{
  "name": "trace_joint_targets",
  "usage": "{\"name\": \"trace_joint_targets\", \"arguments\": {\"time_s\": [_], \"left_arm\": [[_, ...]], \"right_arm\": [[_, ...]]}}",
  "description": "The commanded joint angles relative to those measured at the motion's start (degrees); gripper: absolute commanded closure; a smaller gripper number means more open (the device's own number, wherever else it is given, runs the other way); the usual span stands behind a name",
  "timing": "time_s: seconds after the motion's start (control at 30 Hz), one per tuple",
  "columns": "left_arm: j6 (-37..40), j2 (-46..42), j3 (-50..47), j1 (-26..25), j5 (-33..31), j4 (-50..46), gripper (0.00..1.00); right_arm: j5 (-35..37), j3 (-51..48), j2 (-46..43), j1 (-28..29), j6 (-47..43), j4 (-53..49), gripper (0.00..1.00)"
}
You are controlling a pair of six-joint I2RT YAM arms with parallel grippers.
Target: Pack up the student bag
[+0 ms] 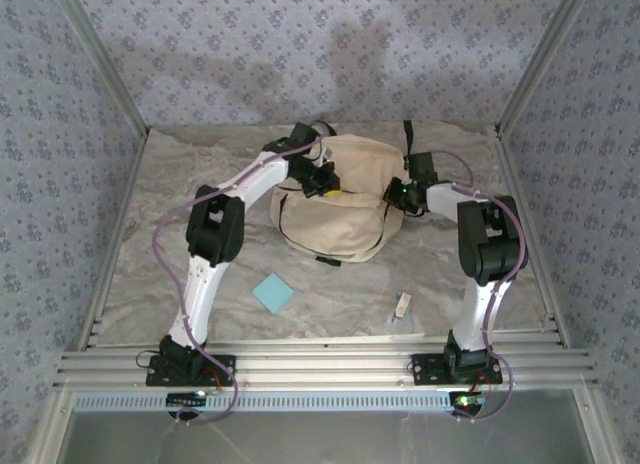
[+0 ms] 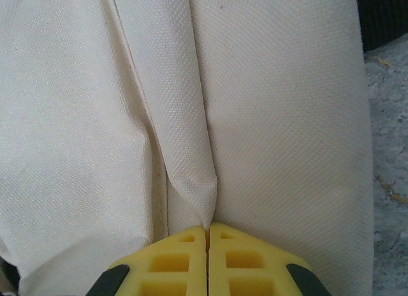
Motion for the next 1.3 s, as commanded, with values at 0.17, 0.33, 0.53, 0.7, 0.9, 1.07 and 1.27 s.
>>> {"name": "trace_joint_targets", "arguments": {"time_s": [0.17,0.33,0.53,0.7,0.9,1.07,1.27], "left_arm": [[1.2,-11.1,-14.2,10.3,-7.3,7.6,1.00],[1.6,-14.7,-19.4,15.1,-9.8,9.3,1.00],[0.9,-16.5,-21.9,15.9,-9.2,10.8,1.00],[0.4,-17.6,-23.6,13.0,-7.6,10.9,1.00],[-3.7,-22.3,-30.2,8.4,-1.3,14.5,1.00],[-7.9,-26.7,-34.4,1.5,0.2,17.4,1.00],[-12.9,-27.6,-34.3,-3.6,3.1,21.5,0.86]], "right_arm": [[3.8,-1.1,-1.2,-2.1,-0.3,-3.5,1.00],[4.0,-0.2,-1.2,-2.4,-0.6,-4.1,1.00],[3.9,3.9,0.2,-2.3,-2.0,-5.3,1.00],[4.6,11.8,4.3,-2.3,-4.8,-9.0,1.00],[4.1,25.3,11.8,-2.8,-7.4,-12.3,1.00],[2.0,34.1,16.5,-2.5,-7.4,-14.2,0.97],[0.3,35.5,13.2,-2.6,-8.4,-15.4,0.58]]}}
